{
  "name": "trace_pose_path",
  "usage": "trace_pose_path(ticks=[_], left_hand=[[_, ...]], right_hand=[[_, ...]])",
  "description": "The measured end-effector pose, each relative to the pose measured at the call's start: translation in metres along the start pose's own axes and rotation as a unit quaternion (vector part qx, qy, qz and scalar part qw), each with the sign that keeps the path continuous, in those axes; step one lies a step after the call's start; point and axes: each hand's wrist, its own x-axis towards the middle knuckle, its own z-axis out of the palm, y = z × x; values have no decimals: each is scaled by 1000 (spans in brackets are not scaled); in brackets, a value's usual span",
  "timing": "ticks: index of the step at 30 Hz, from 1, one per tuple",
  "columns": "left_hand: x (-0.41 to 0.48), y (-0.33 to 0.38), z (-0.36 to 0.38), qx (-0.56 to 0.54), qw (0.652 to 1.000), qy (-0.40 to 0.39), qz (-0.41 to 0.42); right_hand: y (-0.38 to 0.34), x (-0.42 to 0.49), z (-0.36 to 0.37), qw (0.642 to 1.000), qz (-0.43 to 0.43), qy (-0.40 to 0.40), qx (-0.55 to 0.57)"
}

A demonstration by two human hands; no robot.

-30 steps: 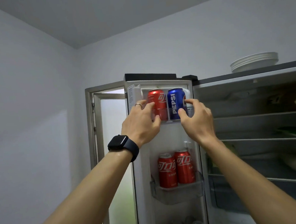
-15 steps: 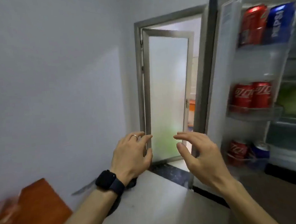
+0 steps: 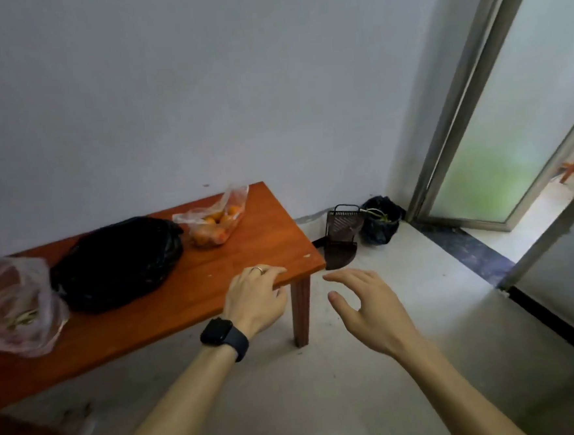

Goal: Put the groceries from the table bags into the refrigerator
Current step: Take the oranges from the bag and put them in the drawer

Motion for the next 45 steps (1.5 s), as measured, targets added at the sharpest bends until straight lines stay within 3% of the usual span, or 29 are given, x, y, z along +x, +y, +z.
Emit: trace_pose_path(ticks=[10,23,30,33,38,45], left_hand=[[20,-116,12,-12,993,-32,-113],[176,-221,11,-21,992,1,-122],[262,-278,4,-9,997,5,-82],[304,-309,14,19,999,-31,-40],[367,-364,51,42,986,-160,18],[406,-416,84,192,923,-311,118]], right_hand=[[-26,88,101,992,-38,-119,29],[-11,278,185,987,-69,-127,66],[-15,369,216,989,-69,-122,45],[-15,407,242,992,-56,-112,21],[-16,465,288,995,-23,-80,-46],[-8,505,356,982,7,-149,-113]])
